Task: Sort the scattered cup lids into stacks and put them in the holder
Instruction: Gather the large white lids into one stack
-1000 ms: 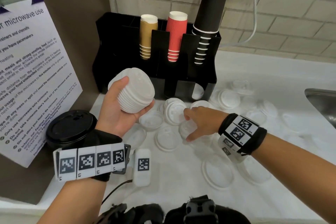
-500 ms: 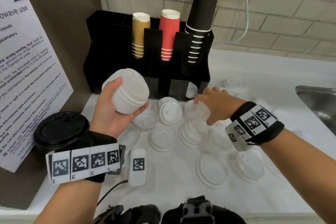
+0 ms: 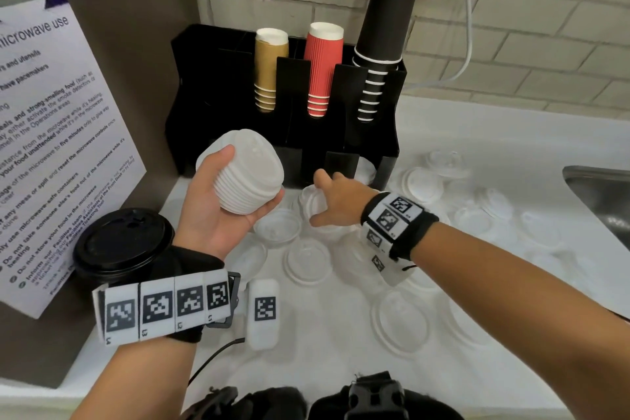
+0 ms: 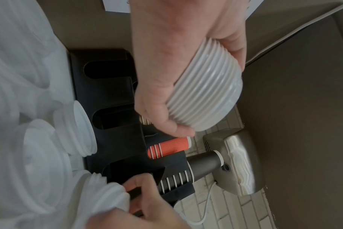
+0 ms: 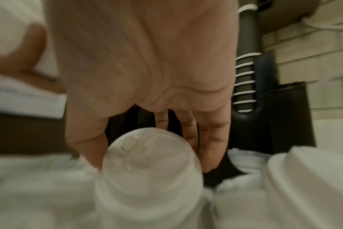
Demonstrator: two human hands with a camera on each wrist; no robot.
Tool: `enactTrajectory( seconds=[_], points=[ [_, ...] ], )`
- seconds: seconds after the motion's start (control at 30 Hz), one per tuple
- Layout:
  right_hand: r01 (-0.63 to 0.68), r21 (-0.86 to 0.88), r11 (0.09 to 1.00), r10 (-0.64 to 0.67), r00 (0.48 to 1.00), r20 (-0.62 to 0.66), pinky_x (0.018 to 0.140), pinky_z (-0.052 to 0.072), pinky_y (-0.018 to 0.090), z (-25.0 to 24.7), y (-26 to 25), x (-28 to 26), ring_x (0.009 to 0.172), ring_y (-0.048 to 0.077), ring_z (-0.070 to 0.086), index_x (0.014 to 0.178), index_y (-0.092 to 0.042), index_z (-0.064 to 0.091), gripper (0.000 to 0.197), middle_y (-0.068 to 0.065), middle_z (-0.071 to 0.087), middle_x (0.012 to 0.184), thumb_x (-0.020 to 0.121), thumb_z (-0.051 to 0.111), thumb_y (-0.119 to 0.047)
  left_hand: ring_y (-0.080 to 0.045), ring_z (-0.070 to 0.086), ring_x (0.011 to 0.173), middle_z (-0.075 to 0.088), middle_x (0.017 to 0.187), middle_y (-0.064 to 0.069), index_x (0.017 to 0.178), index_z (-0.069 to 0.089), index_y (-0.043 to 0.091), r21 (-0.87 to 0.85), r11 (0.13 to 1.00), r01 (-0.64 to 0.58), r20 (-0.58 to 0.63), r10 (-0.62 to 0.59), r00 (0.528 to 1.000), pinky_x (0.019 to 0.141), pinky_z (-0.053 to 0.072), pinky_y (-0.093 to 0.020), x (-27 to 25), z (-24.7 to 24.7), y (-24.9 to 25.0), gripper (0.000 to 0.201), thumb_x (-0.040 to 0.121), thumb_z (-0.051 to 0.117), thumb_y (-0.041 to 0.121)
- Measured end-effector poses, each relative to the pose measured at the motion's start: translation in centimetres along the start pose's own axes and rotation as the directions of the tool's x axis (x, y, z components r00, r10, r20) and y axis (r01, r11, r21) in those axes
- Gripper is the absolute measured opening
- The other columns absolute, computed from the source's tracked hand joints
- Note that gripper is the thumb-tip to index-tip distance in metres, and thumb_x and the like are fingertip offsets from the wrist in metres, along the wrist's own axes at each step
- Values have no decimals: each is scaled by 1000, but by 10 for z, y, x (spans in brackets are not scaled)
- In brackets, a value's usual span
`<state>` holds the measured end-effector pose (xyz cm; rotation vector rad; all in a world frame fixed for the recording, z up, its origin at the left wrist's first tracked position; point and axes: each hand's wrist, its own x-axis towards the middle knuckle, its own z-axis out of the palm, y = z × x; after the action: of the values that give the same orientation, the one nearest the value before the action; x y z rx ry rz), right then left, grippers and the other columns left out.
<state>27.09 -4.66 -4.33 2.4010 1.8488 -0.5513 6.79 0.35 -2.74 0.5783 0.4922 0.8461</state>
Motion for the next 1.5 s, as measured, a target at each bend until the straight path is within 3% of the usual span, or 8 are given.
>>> enactTrajectory(
  seconds=[0.23,0.5,0.63,0.8,1.0,1.17,1.37,1.5],
  points=[
    [-9,-237,971,55,981,189,67,43,25,-45,43,-17,97,22,52,128,-23,45,59,5,50,121,77,73,-35,-26,71,93,66,116,-9,126,57,20,-19,1000,-10,7,10,1000,71,58,-43,-1,1,3,76,55,79,37],
    [326,-281,903,-306,945,114,103,42,39,-22,-7,16,127,24,42,144,-18,37,77,7,44,139,78,75,-29,-27,65,104,65,118,-8,124,59,21,-8,1000,-25,-10,25,1000,75,58,-42,-2,2,5,60,67,70,38],
    [289,-516,806,-190,953,236,101,39,40,-15,-24,38,130,25,38,148,-16,27,93,8,45,140,74,78,-41,-27,66,104,67,116,-7,121,60,22,0,999,-33,-9,33,999,76,58,-43,-2,-1,6,59,65,72,39],
    [268,-553,789,-112,948,299,97,44,40,-9,-23,41,124,28,43,144,-16,32,89,10,43,134,72,80,-38,-28,65,105,66,118,-8,121,59,22,2,1000,-21,-13,21,1000,74,58,-43,-2,-1,8,67,59,76,38],
    [259,-302,918,-212,961,179,77,46,31,-25,-9,29,111,25,51,142,-15,34,82,9,42,129,75,77,-35,-27,67,100,66,115,-8,121,59,20,-3,1000,-29,14,30,999,74,58,-43,0,-2,7,62,63,73,38],
    [282,58,958,-279,959,-52,86,52,35,-40,6,15,105,21,55,126,-17,42,69,4,54,118,71,80,-33,-27,63,106,64,119,-8,125,58,20,0,1000,-6,22,6,1000,75,57,-43,4,-2,6,69,61,76,38],
    [336,455,825,-251,938,-237,78,53,16,-54,13,-2,102,15,59,130,-23,39,66,-1,55,113,78,79,-23,-26,70,96,72,107,-7,115,63,19,-14,999,30,-11,-31,999,75,57,-44,12,-2,-3,51,68,76,34],
    [394,661,639,-254,919,-302,88,56,28,-54,7,-27,98,15,66,131,-35,40,63,1,56,114,81,76,-20,-29,64,109,68,118,-11,123,60,18,41,997,71,-29,-70,997,81,57,-45,10,4,-15,67,61,79,35]
  ],
)
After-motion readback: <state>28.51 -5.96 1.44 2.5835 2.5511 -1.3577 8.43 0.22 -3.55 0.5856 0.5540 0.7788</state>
